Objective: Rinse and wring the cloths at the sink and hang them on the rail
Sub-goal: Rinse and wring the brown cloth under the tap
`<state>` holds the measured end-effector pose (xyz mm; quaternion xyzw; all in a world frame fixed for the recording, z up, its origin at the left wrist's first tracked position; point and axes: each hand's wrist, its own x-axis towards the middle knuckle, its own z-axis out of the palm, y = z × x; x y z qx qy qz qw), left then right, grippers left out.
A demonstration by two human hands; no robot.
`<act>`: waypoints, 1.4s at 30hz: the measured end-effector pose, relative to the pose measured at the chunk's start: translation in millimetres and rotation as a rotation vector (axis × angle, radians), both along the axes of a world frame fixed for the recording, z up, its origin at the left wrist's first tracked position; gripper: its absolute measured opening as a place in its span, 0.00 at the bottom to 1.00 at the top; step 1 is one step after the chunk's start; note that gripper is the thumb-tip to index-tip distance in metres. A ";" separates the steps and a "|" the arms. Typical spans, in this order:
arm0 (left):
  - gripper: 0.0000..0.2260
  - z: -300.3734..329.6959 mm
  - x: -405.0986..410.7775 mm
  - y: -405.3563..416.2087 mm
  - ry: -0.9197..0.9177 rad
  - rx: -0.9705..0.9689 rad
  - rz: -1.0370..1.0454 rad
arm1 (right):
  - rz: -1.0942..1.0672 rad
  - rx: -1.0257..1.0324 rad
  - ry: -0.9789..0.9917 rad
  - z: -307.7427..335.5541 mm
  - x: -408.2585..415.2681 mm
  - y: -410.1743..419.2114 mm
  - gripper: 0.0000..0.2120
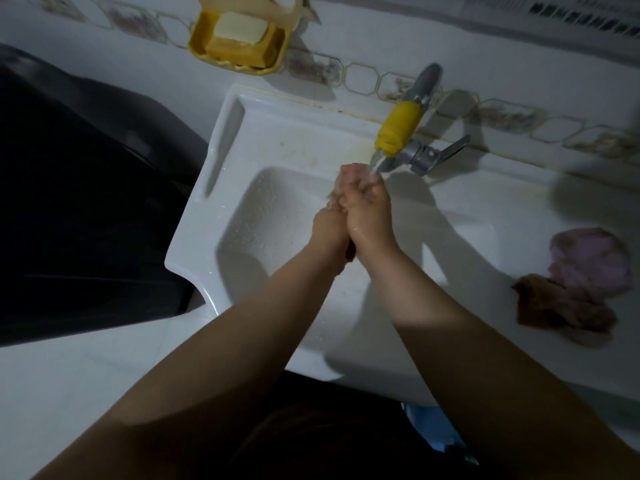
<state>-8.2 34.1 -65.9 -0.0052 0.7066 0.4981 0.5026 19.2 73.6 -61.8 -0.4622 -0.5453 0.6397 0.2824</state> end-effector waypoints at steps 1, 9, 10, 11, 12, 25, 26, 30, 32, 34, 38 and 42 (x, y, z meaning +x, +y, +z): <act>0.17 2.2 1.5 -1.3 0.004 -0.032 0.036 | -0.068 -0.072 0.013 -1.0 -5.0 3.9 0.07; 0.23 1.4 13.8 -16.8 0.103 -0.011 0.152 | -0.086 -0.367 0.018 -5.5 -26.0 19.2 0.20; 0.23 -0.3 13.0 -19.4 0.118 -0.010 0.122 | -0.082 -0.410 0.016 -5.1 -27.9 19.4 0.21; 0.23 0.7 11.0 -21.8 0.133 -0.008 0.092 | -0.090 -0.477 0.012 -3.5 -30.8 21.3 0.22; 0.23 -0.1 8.4 -24.4 0.133 0.009 0.067 | -0.087 -0.542 0.014 0.0 -32.6 23.9 0.22; 0.38 -16.1 -28.4 -43.1 -0.540 0.049 0.017 | 0.480 -0.199 -0.272 18.2 30.9 2.9 0.14; 0.36 -14.2 -29.3 -38.4 -0.565 0.115 0.037 | 0.568 -0.177 -0.287 17.3 41.5 -8.4 0.18; 0.15 -11.5 -30.1 -24.3 -0.401 0.066 0.014 | 0.604 0.022 -0.256 11.6 70.2 -18.4 0.15; 0.10 -14.3 -32.0 -22.4 -0.257 0.054 0.012 | 0.257 0.126 -0.330 -4.4 81.7 -8.0 0.09; 0.09 -10.8 -32.7 -19.9 -0.224 0.114 -0.069 | 0.026 -0.107 -0.396 -29.4 83.8 9.5 0.13; 0.14 3.9 -31.3 -14.4 -0.335 0.209 -0.264 | -0.017 -1.063 0.000 -63.0 66.5 21.5 0.41; 0.17 12.7 -36.1 -19.0 -0.329 0.211 -0.293 | 0.116 -0.998 0.206 -74.4 50.5 17.1 0.29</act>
